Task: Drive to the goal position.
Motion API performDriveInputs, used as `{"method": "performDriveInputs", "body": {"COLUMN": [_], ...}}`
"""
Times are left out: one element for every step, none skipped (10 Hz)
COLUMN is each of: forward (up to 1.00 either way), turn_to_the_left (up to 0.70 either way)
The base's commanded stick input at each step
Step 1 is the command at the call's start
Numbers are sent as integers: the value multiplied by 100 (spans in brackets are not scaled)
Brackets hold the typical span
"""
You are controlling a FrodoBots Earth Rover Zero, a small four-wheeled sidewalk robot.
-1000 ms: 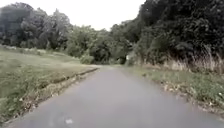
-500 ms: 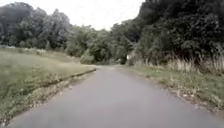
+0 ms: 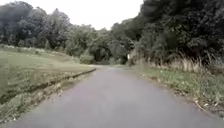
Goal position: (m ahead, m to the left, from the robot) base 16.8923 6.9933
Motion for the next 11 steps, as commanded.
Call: {"method": "performDriveInputs", "body": {"forward": [100, 100, 100, 100, 100, 100, 100, 100, 100, 100, 100], "turn_to_the_left": [0, 0, 0, 0, 0, 0, 0, 0, 0, 0, 0]}}
